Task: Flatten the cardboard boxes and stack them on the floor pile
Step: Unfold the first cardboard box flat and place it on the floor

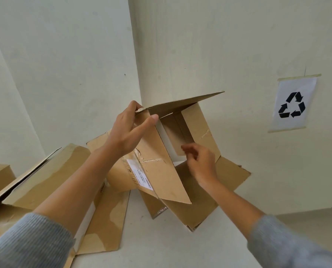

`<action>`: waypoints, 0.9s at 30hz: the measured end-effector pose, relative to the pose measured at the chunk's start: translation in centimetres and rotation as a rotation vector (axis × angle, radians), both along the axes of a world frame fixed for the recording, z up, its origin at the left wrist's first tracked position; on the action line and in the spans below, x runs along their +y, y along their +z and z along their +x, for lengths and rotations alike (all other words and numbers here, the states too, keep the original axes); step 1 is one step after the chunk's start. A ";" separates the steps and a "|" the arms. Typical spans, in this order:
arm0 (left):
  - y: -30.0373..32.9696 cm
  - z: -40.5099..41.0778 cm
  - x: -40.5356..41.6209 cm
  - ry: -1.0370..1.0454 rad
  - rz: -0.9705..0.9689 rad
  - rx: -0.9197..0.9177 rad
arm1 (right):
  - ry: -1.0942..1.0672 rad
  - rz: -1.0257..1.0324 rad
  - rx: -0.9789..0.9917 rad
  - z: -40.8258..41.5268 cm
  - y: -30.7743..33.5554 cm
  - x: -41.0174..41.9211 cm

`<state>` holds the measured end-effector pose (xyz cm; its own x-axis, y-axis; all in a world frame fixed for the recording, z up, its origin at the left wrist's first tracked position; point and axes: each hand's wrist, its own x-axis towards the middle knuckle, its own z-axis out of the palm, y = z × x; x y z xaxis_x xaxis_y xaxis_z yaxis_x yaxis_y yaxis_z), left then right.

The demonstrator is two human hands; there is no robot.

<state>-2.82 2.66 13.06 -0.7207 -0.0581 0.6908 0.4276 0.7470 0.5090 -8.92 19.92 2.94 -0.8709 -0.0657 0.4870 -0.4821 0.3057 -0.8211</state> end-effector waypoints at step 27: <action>-0.7 2.0 0.0 0.187 -0.206 0.048 | -0.430 0.183 -0.105 -6.8 -2.3 6.0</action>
<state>-0.81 2.69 12.32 -0.6765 -0.0421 0.7352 0.2924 0.9009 0.3207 -15.75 25.92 0.66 -0.8817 0.2353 0.4090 -0.1975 0.6031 -0.7728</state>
